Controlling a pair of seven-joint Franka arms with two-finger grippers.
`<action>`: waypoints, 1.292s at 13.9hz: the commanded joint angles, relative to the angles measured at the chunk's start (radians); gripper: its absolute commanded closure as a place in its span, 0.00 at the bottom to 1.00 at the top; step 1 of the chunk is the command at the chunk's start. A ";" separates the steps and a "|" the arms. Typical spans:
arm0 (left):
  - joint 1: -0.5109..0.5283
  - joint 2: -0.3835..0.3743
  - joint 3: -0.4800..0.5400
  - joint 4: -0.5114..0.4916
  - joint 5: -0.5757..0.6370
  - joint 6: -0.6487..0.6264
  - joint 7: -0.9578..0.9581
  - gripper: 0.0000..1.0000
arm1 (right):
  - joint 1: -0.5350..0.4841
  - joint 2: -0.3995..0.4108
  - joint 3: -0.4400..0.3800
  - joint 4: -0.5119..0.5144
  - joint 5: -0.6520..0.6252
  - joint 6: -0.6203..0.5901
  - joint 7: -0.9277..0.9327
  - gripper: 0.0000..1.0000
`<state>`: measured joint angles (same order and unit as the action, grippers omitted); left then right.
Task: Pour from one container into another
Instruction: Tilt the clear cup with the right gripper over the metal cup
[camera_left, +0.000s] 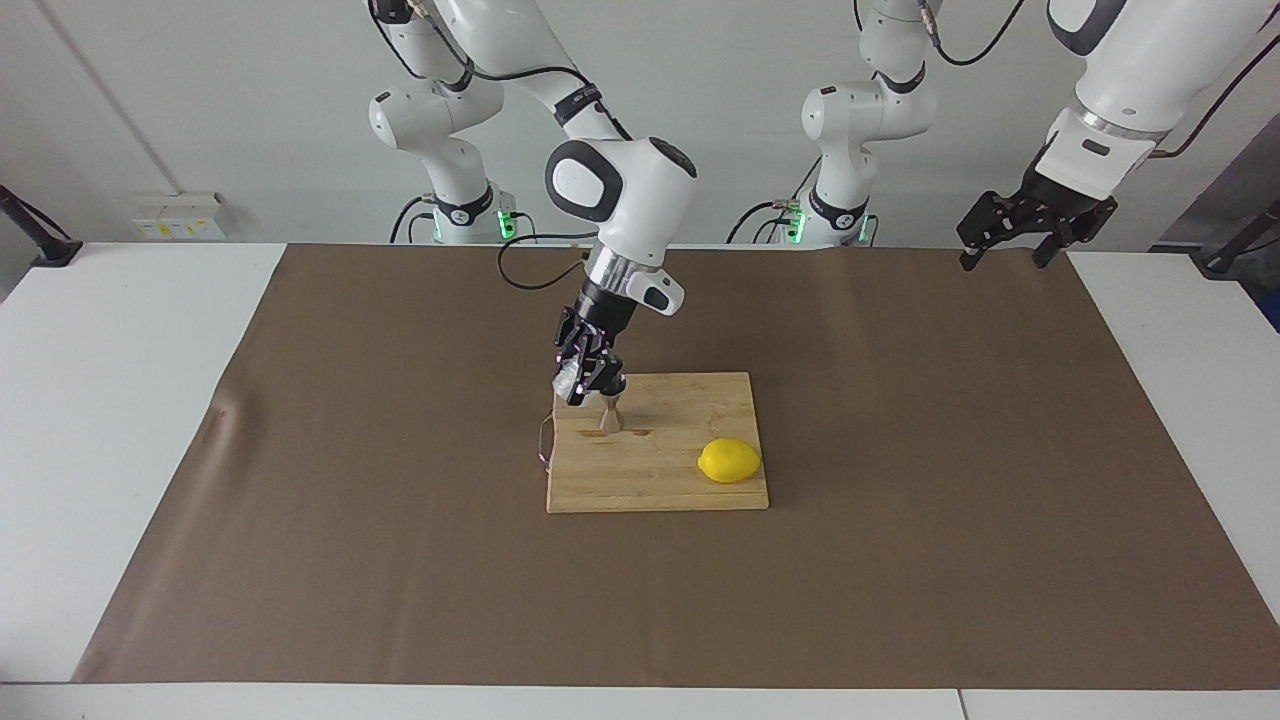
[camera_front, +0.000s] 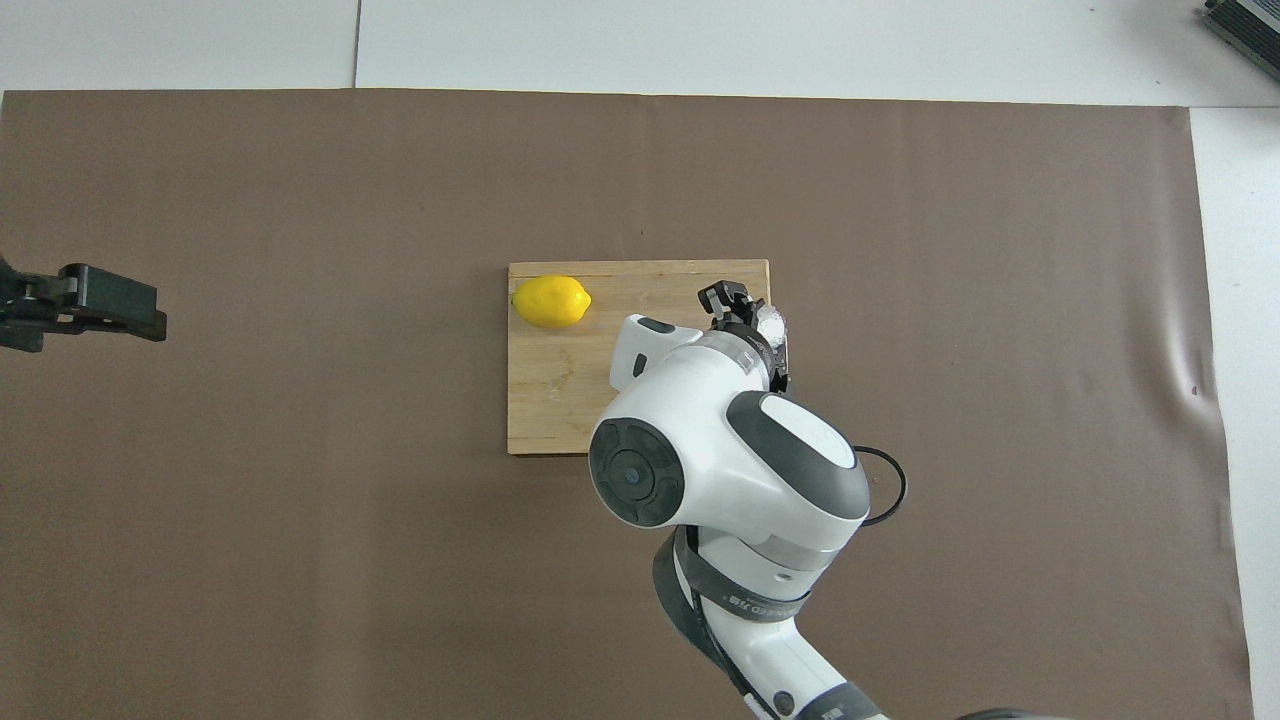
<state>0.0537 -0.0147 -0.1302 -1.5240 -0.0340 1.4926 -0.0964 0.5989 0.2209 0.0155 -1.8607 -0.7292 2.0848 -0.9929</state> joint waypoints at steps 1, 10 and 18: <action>0.005 -0.022 -0.002 -0.028 -0.006 0.014 -0.008 0.00 | 0.004 -0.023 0.003 -0.022 -0.044 -0.015 0.022 1.00; 0.005 -0.022 -0.002 -0.028 -0.006 0.014 -0.009 0.00 | 0.019 -0.031 0.006 -0.020 -0.087 -0.038 0.065 1.00; 0.006 -0.022 -0.002 -0.028 -0.006 0.014 -0.008 0.00 | 0.021 -0.028 0.011 -0.014 -0.070 -0.040 0.132 1.00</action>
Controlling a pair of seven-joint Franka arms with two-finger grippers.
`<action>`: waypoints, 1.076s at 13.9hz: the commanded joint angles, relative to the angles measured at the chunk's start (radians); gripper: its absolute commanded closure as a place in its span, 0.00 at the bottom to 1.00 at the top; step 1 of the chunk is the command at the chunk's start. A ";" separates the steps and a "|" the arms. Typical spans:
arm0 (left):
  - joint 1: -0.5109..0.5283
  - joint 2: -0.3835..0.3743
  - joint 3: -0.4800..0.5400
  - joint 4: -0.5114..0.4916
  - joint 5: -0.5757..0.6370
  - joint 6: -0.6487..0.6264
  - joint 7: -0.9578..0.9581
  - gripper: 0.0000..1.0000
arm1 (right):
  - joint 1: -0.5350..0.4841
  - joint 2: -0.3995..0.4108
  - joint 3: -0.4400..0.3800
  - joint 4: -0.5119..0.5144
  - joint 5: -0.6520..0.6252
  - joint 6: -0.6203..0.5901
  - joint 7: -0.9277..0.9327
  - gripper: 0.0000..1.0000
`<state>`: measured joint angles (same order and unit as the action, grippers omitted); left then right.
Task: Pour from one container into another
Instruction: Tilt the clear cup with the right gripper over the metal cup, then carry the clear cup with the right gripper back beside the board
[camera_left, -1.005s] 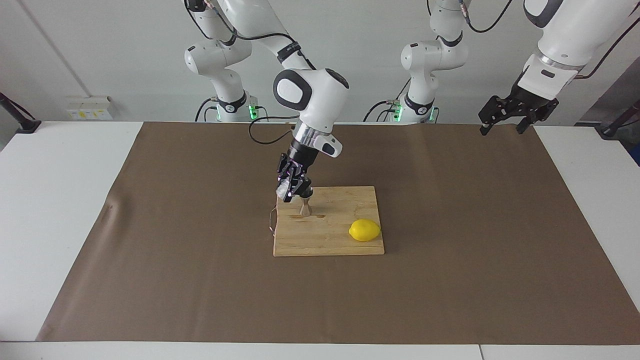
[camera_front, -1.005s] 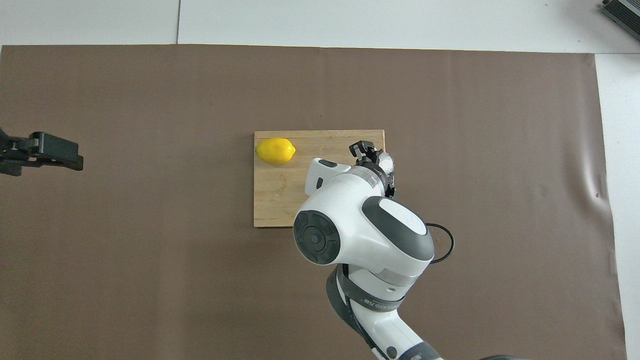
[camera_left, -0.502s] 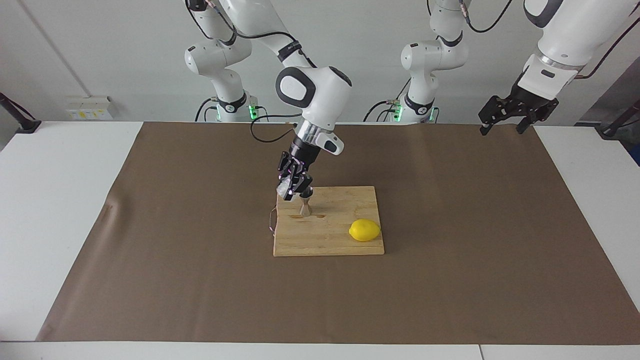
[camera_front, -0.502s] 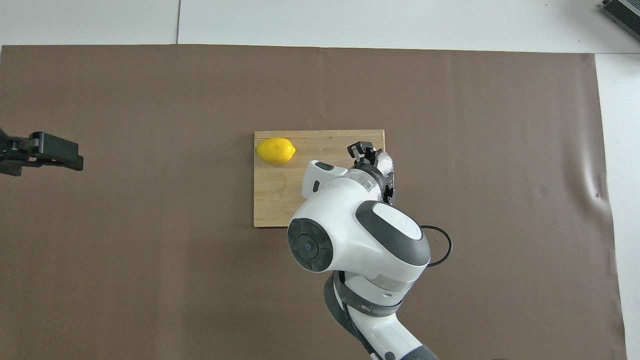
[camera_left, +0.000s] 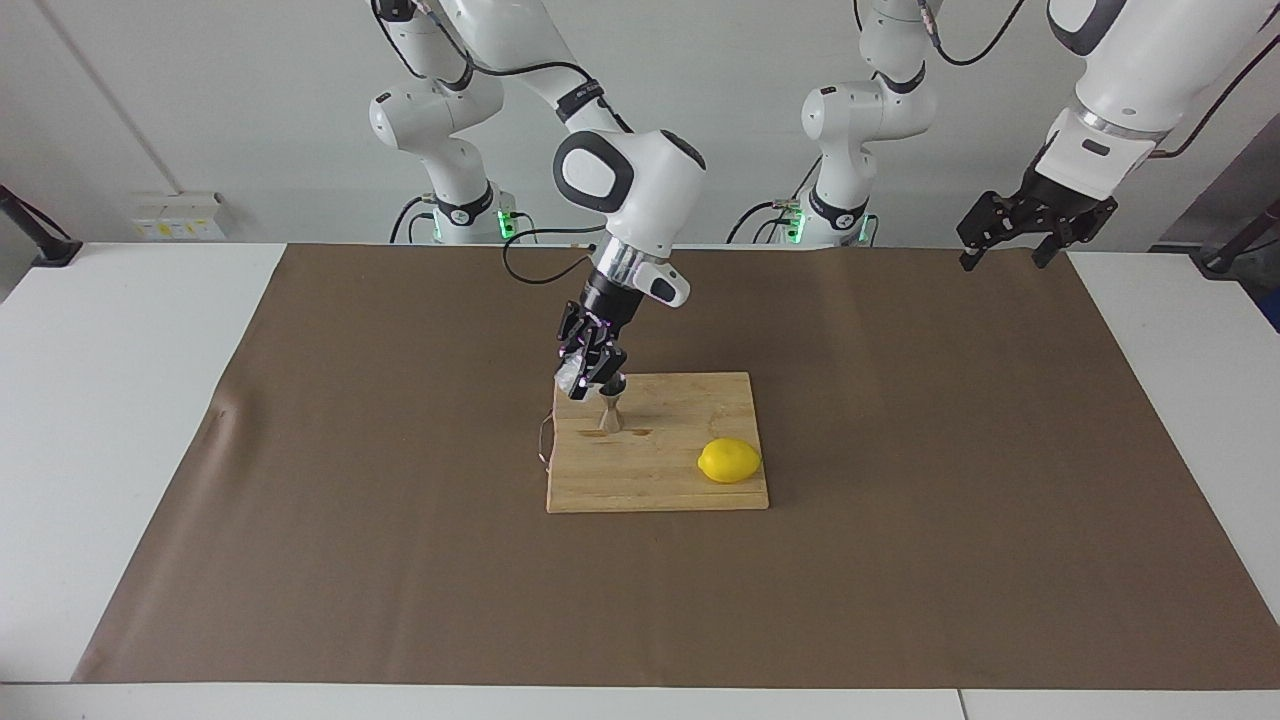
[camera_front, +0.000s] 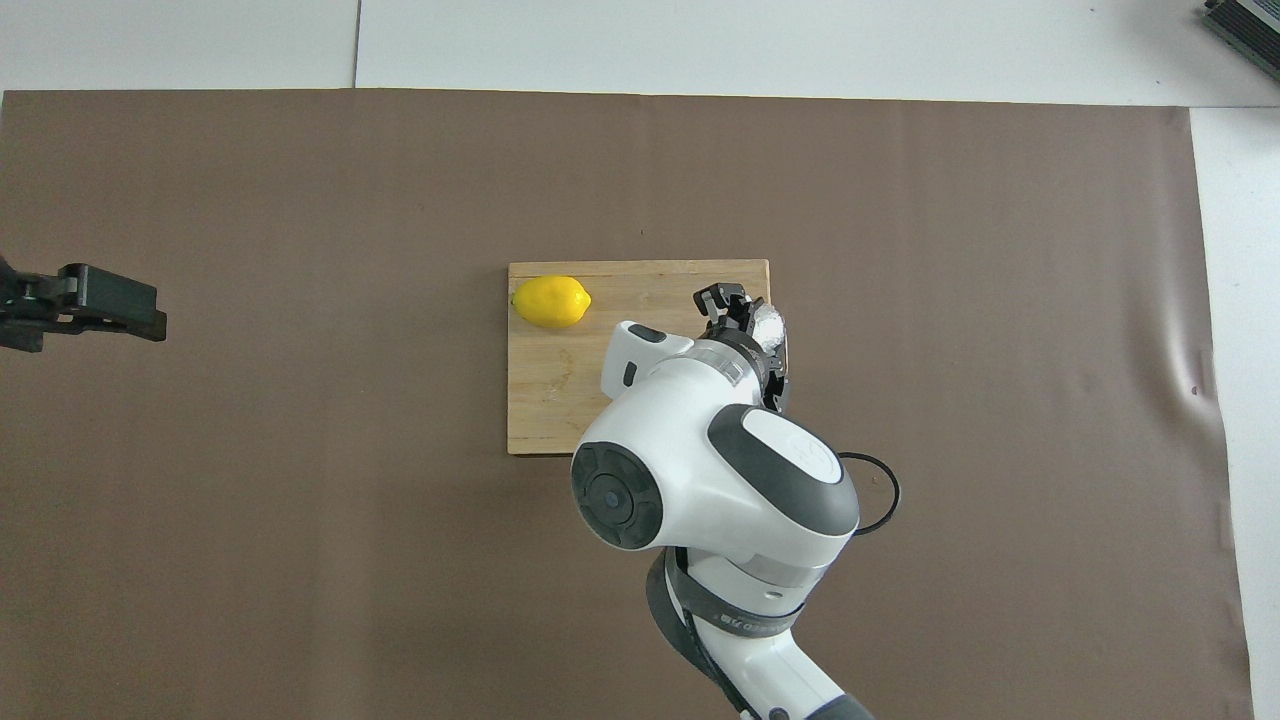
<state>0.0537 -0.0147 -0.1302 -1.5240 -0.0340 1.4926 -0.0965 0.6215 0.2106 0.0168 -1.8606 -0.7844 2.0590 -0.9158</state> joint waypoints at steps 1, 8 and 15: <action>0.005 -0.022 -0.002 -0.028 -0.006 0.014 -0.008 0.00 | -0.003 -0.016 0.011 -0.009 -0.012 -0.014 0.083 1.00; 0.006 -0.022 -0.002 -0.028 -0.006 0.014 -0.009 0.00 | -0.038 -0.022 0.009 0.015 0.148 -0.013 0.084 1.00; 0.005 -0.022 -0.002 -0.028 -0.006 0.014 -0.009 0.00 | -0.089 -0.033 0.009 0.035 0.338 -0.083 0.049 1.00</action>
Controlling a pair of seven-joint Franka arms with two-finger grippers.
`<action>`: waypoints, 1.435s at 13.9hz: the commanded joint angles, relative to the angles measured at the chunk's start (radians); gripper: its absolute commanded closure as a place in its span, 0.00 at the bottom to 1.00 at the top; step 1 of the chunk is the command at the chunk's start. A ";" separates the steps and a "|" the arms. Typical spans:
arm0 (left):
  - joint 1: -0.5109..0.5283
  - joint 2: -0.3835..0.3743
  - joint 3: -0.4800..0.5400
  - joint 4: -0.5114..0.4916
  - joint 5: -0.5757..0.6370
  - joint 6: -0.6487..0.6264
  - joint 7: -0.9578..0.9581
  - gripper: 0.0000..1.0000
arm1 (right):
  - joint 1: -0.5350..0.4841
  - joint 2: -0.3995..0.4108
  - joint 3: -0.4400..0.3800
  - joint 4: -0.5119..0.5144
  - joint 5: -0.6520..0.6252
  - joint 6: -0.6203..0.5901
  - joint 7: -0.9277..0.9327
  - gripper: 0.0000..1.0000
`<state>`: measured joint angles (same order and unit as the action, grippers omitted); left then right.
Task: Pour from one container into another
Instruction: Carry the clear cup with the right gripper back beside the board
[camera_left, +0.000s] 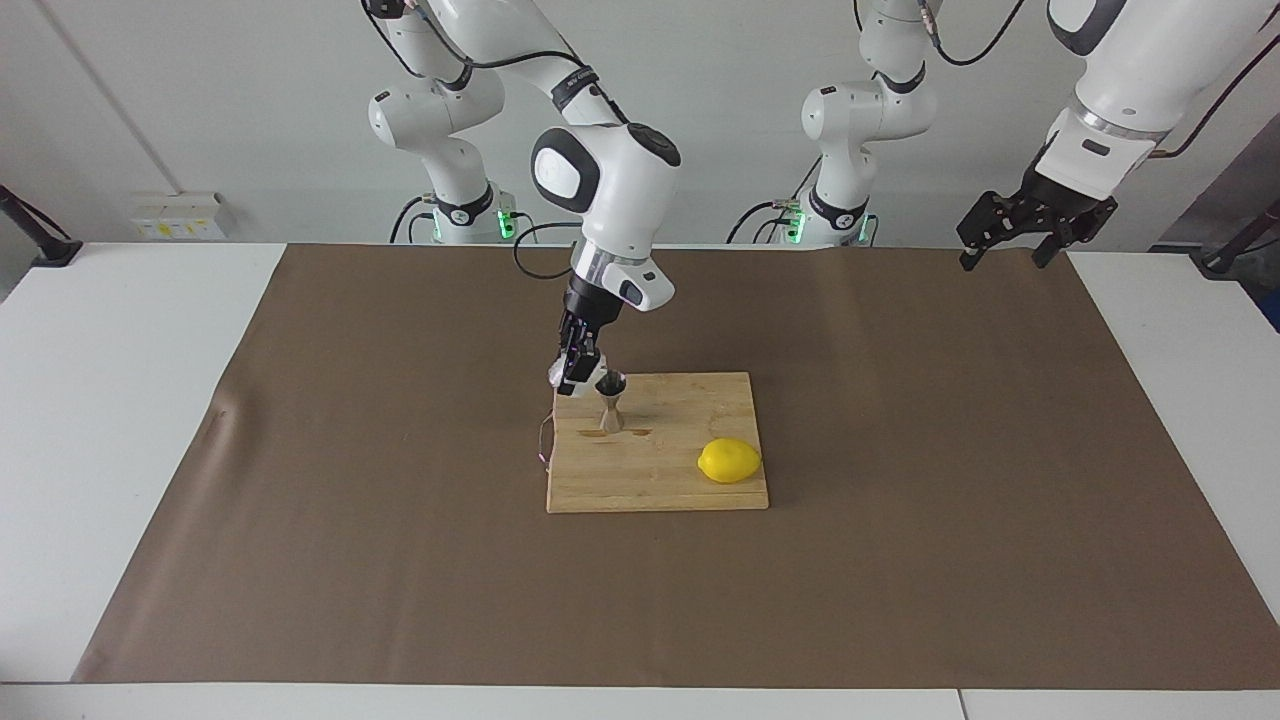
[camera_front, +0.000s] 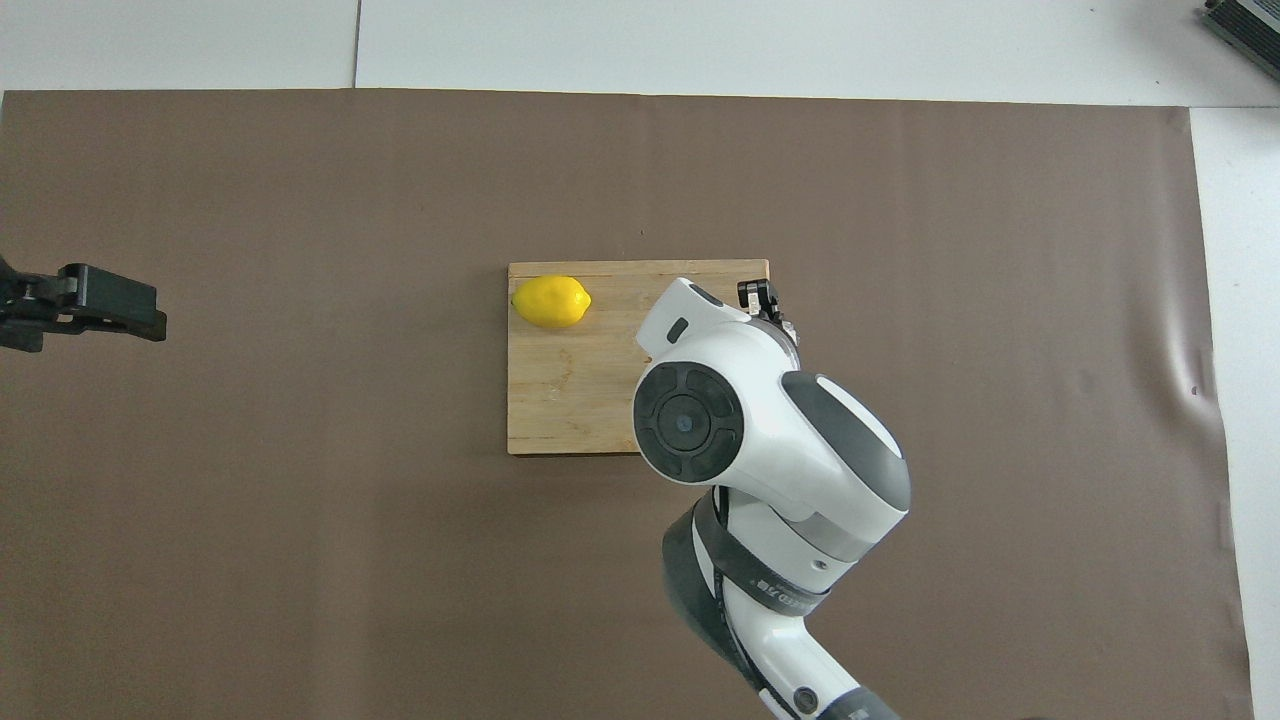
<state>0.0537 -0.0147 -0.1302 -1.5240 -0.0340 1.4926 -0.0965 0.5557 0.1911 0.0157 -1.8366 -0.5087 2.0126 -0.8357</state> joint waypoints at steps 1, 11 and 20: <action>0.006 -0.022 -0.002 -0.028 -0.006 0.014 -0.009 0.00 | -0.033 -0.012 0.010 0.011 0.085 -0.043 -0.049 1.00; 0.005 -0.022 -0.002 -0.028 -0.006 0.014 -0.009 0.00 | -0.311 -0.021 0.010 -0.044 0.470 -0.078 -0.437 1.00; 0.005 -0.022 -0.002 -0.028 -0.006 0.014 -0.009 0.00 | -0.629 -0.056 0.010 -0.234 0.668 0.066 -0.935 1.00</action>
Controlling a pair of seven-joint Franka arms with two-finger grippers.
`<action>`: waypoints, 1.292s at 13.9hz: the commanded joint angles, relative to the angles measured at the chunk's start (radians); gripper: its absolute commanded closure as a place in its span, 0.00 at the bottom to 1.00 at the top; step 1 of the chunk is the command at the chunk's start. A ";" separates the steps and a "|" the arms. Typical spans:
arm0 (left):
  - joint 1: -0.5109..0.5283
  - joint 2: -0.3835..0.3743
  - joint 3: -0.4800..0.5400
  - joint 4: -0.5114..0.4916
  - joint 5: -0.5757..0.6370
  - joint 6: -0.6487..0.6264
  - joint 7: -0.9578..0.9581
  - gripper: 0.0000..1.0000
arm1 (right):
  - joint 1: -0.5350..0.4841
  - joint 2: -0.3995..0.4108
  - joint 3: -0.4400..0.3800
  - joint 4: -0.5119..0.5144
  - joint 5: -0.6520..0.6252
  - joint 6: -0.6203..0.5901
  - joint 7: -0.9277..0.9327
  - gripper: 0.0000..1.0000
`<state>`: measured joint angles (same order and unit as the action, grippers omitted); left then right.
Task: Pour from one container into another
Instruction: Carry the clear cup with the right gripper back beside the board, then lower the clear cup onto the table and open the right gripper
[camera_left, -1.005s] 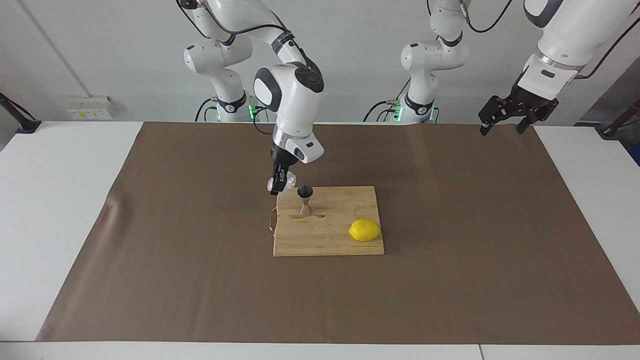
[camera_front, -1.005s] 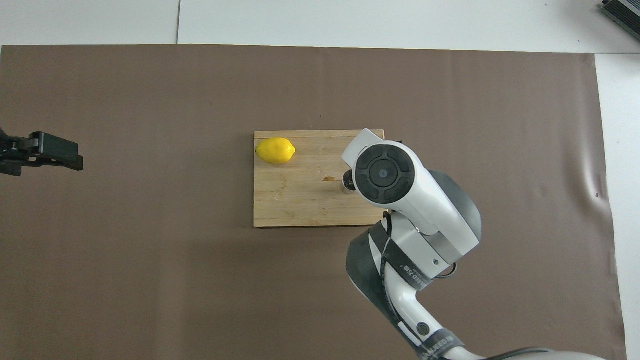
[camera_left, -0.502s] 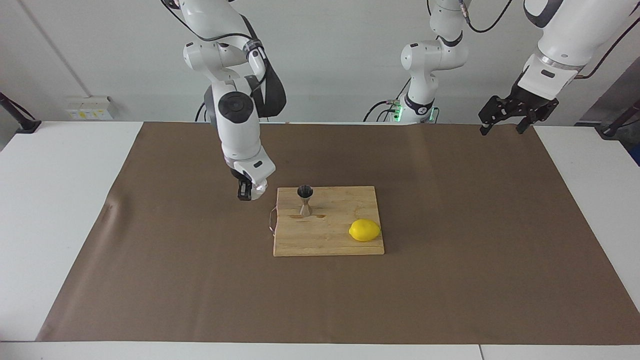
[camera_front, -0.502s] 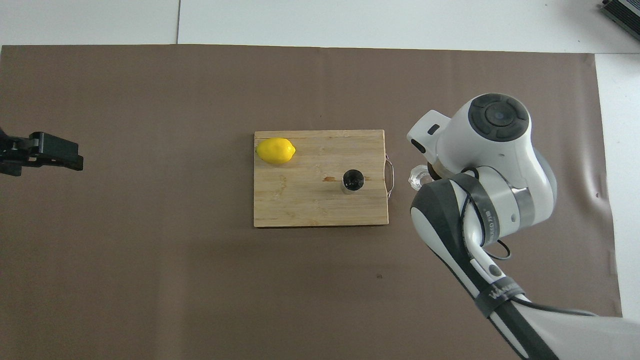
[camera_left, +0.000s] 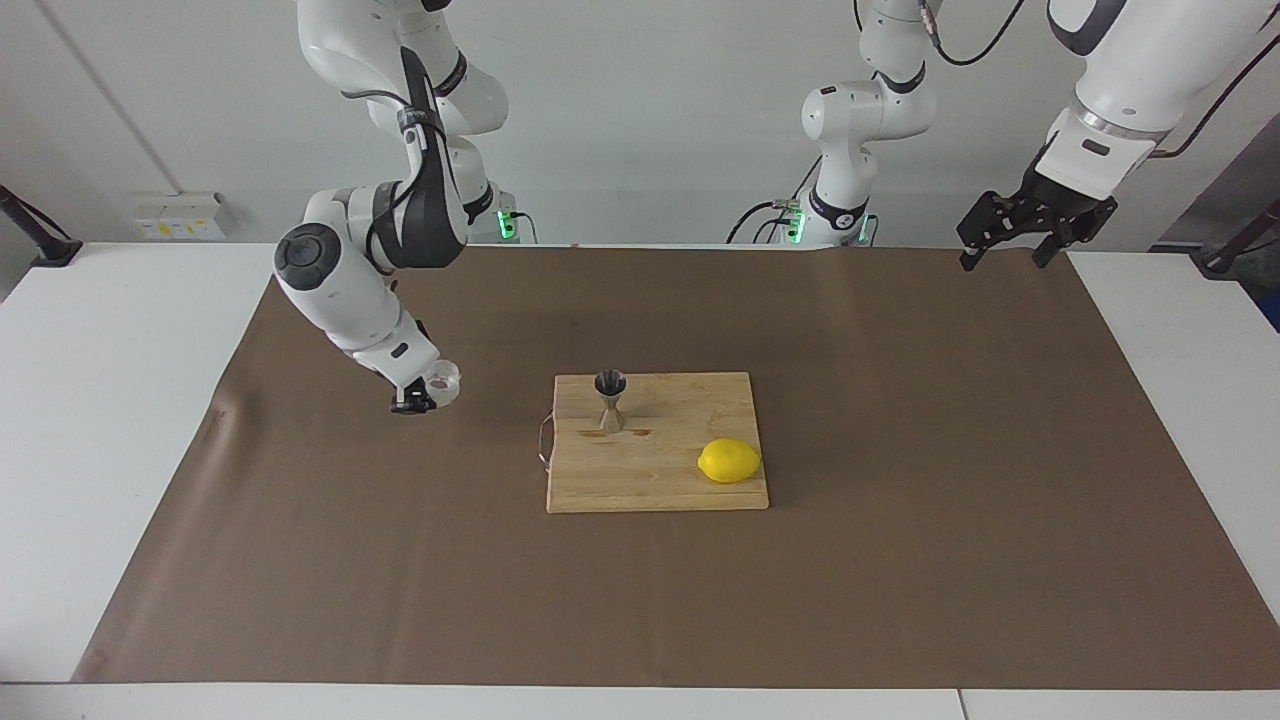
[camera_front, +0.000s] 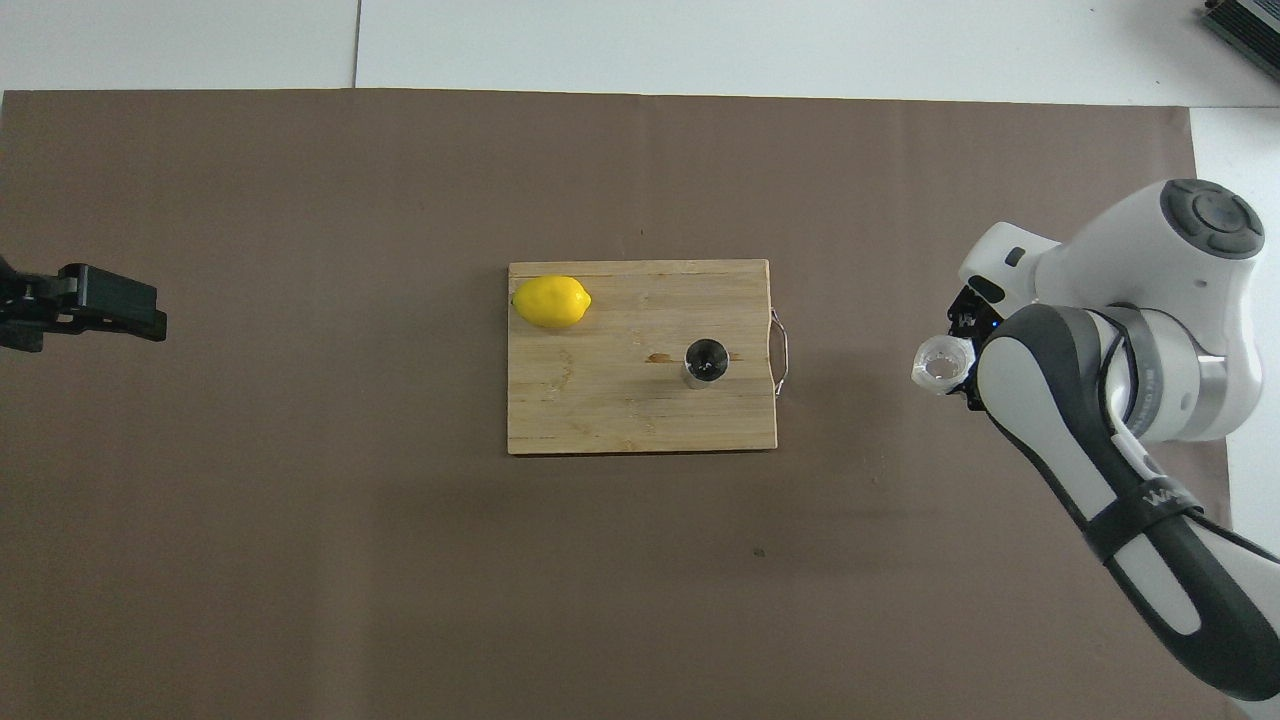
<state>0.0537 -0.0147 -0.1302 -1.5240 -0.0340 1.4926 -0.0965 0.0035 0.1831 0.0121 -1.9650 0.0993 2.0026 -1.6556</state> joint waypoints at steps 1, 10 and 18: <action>0.005 -0.022 -0.002 -0.028 -0.006 0.014 -0.008 0.00 | -0.104 -0.047 0.012 -0.138 0.088 0.126 -0.186 1.00; 0.006 -0.022 -0.002 -0.028 -0.006 0.014 -0.009 0.00 | -0.290 -0.014 0.011 -0.239 0.097 0.275 -0.417 0.64; 0.005 -0.022 -0.002 -0.028 -0.006 0.014 -0.009 0.00 | -0.324 -0.095 0.009 -0.239 0.097 0.147 -0.344 0.00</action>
<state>0.0537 -0.0147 -0.1302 -1.5240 -0.0340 1.4926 -0.0966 -0.2962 0.1571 0.0102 -2.1880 0.1712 2.2029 -2.0305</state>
